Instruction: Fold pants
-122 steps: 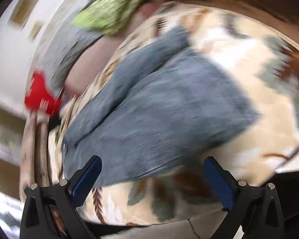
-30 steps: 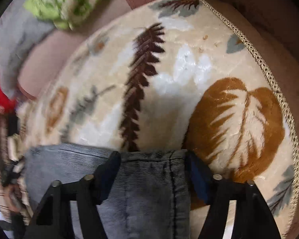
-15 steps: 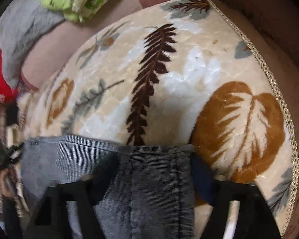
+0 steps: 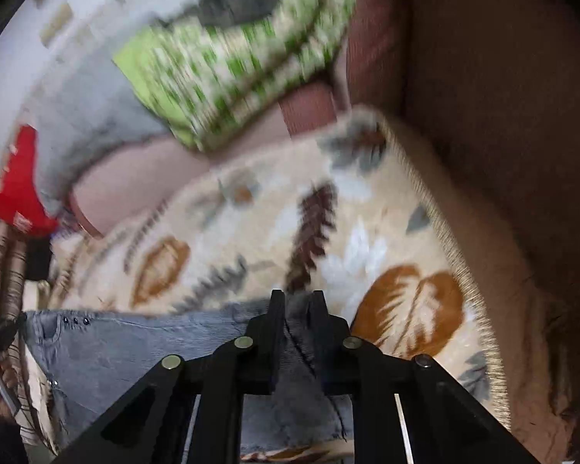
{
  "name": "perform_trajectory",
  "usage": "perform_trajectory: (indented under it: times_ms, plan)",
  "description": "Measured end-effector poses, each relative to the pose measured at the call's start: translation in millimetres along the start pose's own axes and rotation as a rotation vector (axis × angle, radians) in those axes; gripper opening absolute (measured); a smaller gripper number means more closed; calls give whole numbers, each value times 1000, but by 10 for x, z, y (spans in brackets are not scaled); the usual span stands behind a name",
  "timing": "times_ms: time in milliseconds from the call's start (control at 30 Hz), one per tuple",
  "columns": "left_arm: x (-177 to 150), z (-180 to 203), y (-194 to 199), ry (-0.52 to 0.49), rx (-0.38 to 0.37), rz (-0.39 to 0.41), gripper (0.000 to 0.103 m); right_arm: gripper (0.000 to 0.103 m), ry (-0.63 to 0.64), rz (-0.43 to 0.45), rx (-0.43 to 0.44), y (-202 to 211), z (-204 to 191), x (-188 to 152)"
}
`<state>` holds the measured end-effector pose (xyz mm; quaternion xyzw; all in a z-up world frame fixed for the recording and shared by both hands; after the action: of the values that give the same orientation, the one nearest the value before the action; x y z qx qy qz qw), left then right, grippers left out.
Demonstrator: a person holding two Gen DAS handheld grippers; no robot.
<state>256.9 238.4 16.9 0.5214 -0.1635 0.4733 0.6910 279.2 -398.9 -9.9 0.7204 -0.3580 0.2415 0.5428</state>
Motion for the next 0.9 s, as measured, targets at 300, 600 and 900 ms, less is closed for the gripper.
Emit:
perform_trajectory:
  times_ms: [300,600,900]
  plan:
    - [-306,-11,398,-41,-19,-29,2,93,-150,-113,85,284,133,-414]
    - [-297,-158,185,-35,15,-29,2,56,-26,-185,5,-793,82,-467]
    - [-303,-243,47,-27,34,-46,2,15,42,-294,-92,-1353,152,-706]
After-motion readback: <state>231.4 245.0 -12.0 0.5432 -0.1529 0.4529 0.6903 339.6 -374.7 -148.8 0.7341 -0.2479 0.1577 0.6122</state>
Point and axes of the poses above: each gripper's, at about its wrist camera, not at the fingertips, and y roughly against the way its jaws point, z to its right, x to its top, the point moved 9 cm from there along -y, roughly the way its jaws point, and after that the axes turned 11 degrees about z, right-handed, at the moved point
